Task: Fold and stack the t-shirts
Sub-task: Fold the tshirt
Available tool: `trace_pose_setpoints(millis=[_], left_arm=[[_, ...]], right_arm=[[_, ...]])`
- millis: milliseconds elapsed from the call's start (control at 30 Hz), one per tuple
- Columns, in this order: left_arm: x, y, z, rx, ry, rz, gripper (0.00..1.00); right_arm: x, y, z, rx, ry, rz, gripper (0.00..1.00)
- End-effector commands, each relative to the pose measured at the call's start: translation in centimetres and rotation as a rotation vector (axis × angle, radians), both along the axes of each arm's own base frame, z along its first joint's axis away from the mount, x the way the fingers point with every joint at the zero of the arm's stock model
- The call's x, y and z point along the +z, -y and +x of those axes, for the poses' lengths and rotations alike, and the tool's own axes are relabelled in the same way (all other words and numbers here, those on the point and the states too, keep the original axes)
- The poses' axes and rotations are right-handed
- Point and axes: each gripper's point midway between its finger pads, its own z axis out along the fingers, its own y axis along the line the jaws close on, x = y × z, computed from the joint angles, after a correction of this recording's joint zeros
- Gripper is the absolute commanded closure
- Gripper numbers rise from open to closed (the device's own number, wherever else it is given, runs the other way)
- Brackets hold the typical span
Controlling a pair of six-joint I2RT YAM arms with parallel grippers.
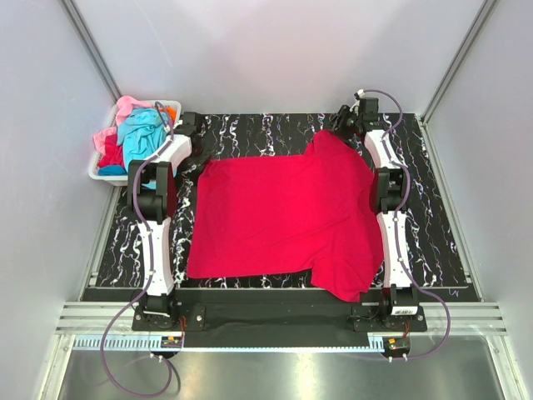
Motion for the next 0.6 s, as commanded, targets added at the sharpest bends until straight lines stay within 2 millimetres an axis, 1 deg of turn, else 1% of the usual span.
trace_pose_setpoints(millis=[0, 33, 67, 233, 267, 300, 333, 367, 400, 433, 467, 500, 533, 567], left_arm=[[2.4, 0.3, -0.2, -0.017, 0.032, -0.014, 1.00], [2.3, 0.3, -0.2, -0.017, 0.030, -0.014, 1.00], [2.4, 0.3, -0.2, -0.018, 0.032, -0.014, 1.00], [2.3, 0.1, -0.4, -0.019, 0.029, -0.004, 1.00], [2.3, 0.1, -0.4, -0.019, 0.030, -0.004, 1.00], [2.3, 0.1, -0.4, -0.021, 0.029, -0.003, 1.00], [2.2, 0.1, -0.4, -0.021, 0.027, -0.003, 1.00], [2.3, 0.1, -0.4, -0.022, 0.029, -0.002, 1.00], [2.3, 0.1, -0.4, -0.023, 0.029, -0.001, 1.00], [2.2, 0.1, -0.5, -0.024, 0.027, 0.000, 1.00], [2.3, 0.0, -0.5, -0.021, 0.027, 0.005, 1.00], [2.3, -0.1, -0.6, -0.022, 0.026, 0.009, 1.00], [2.4, -0.1, -0.7, -0.022, 0.027, 0.013, 1.00], [2.5, -0.3, -0.7, -0.024, 0.029, 0.023, 1.00]], right_arm=[[-0.3, -0.5, -0.4, -0.004, -0.038, 0.012, 0.55], [-0.4, -0.6, -0.5, -0.003, -0.044, 0.016, 0.60], [-0.4, -0.5, -0.6, -0.002, -0.044, 0.015, 0.70], [-0.7, -0.6, -1.1, 0.003, -0.075, 0.016, 0.87], [-0.7, -0.5, -1.3, 0.002, -0.081, 0.008, 0.94], [-0.5, -0.5, -1.4, 0.002, -0.084, 0.008, 0.99], [-0.5, -0.3, -1.4, -0.006, -0.083, -0.005, 1.00], [0.4, -0.2, -1.3, -0.008, -0.073, -0.012, 1.00], [0.1, -0.1, -1.7, -0.010, -0.088, -0.024, 1.00], [0.2, 0.4, -1.7, -0.026, -0.089, -0.045, 1.00], [1.3, 0.5, -1.7, -0.030, -0.077, -0.058, 1.00], [0.9, 0.7, -2.2, -0.034, -0.099, -0.071, 1.00], [1.0, 1.3, -2.2, -0.057, -0.102, -0.098, 1.00], [1.5, 1.5, -2.6, -0.062, -0.106, -0.113, 1.00]])
